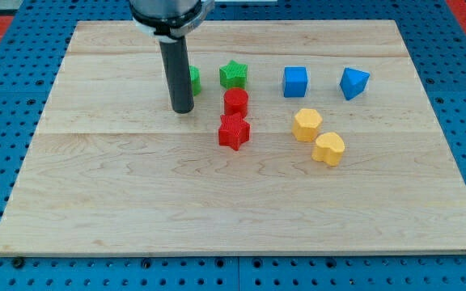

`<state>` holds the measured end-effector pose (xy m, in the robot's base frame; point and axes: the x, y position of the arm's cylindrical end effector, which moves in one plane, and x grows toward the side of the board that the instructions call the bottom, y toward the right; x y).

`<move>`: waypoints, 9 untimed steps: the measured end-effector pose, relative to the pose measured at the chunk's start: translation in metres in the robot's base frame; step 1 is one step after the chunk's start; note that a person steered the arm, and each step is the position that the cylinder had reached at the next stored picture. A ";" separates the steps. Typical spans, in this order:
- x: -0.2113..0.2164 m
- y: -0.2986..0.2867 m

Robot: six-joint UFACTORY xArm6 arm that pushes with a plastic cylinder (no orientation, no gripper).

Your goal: Push the red circle a bit left

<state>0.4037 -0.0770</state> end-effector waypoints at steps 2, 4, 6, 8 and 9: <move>-0.034 -0.004; -0.013 -0.026; 0.018 -0.030; 0.018 -0.056; 0.053 -0.027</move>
<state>0.4571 -0.1043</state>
